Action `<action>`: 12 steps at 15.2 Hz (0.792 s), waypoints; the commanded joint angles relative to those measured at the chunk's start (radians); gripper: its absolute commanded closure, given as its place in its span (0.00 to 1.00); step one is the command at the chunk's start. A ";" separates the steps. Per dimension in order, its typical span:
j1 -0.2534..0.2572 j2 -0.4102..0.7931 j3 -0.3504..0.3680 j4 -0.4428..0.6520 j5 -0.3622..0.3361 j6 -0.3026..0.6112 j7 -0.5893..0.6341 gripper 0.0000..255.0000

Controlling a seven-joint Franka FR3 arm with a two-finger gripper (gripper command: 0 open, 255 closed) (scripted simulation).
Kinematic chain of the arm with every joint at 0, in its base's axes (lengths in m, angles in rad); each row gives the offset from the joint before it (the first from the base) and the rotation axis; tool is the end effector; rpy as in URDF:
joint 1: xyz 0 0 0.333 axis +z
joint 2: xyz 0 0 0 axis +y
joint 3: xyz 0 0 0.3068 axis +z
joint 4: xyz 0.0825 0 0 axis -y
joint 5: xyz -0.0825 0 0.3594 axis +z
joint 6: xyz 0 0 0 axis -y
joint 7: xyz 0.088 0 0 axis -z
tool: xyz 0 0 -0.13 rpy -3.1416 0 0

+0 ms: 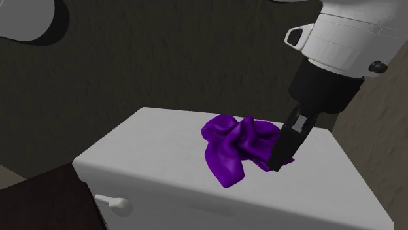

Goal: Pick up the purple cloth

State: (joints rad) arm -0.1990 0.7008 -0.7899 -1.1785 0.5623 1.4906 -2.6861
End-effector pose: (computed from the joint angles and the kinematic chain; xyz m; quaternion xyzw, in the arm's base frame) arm 0.5220 -0.4143 0.4120 -0.6324 -0.7666 -0.0640 0.0913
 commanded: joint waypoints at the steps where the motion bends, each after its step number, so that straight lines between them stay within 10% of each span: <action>1: -0.005 -0.002 -0.001 0.016 -0.002 -0.018 0.004 1.00; 12: -0.081 0.016 0.011 0.222 0.009 -0.178 0.046 1.00</action>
State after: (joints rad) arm -0.2706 0.7135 -0.7808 -0.9795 0.5693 1.3299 -2.6449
